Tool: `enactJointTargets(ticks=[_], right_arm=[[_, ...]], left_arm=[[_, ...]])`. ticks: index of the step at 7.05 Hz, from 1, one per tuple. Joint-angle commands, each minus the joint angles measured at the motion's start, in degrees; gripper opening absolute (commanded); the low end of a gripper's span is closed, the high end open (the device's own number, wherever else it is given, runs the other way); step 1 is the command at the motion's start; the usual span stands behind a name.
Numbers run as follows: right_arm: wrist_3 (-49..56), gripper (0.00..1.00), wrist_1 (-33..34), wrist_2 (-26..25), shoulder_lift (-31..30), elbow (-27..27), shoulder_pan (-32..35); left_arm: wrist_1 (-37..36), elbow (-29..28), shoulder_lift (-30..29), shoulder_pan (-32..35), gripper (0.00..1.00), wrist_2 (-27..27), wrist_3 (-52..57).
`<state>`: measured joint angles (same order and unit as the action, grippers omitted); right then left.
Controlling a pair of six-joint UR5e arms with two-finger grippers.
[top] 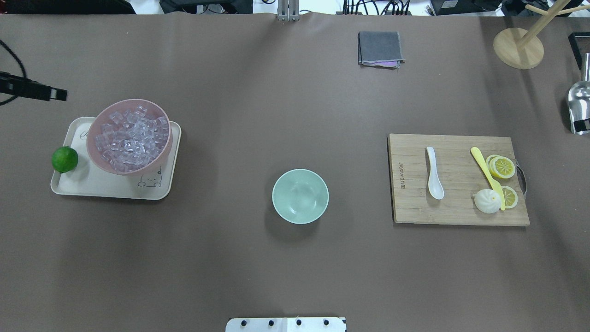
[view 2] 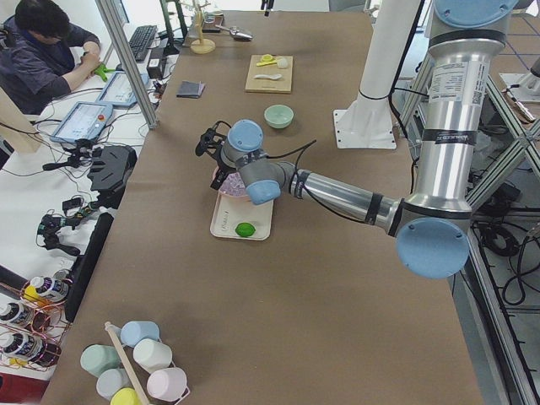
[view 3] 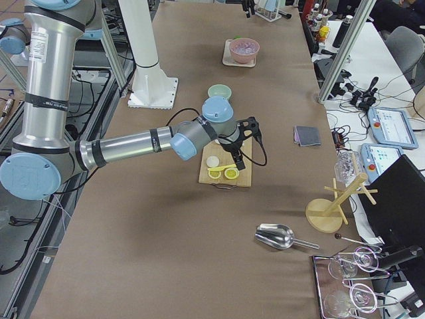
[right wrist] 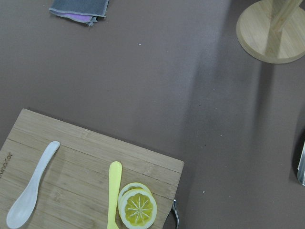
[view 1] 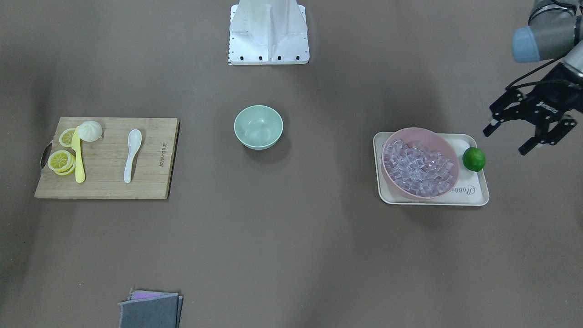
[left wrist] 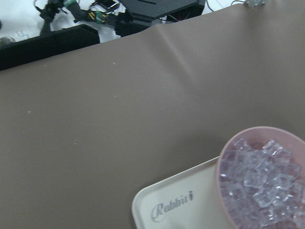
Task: Put spoon and ice into bowl
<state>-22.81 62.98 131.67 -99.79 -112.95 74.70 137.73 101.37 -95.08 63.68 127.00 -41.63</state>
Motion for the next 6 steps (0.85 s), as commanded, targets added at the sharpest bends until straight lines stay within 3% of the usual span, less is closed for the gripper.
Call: enactJointTargets(ticks=[1,3,6], right_arm=[[-3.89,1.00,-0.14,-2.29,0.03,-0.95,-2.28],[-8.81,1.00,-0.23,-5.27,-0.06,-1.57,-3.86],[-9.70,1.00,-0.23,-5.63,-0.32,-1.57,-4.13]], left_arm=[[-0.10,0.41,-3.17,-11.34,0.98,-12.34,-10.08],[-1.49,-0.29,-4.24,-18.48,0.98,-22.18,-14.16],[-6.25,-1.69,-4.59,-18.95,0.97,-23.72,-14.27]])
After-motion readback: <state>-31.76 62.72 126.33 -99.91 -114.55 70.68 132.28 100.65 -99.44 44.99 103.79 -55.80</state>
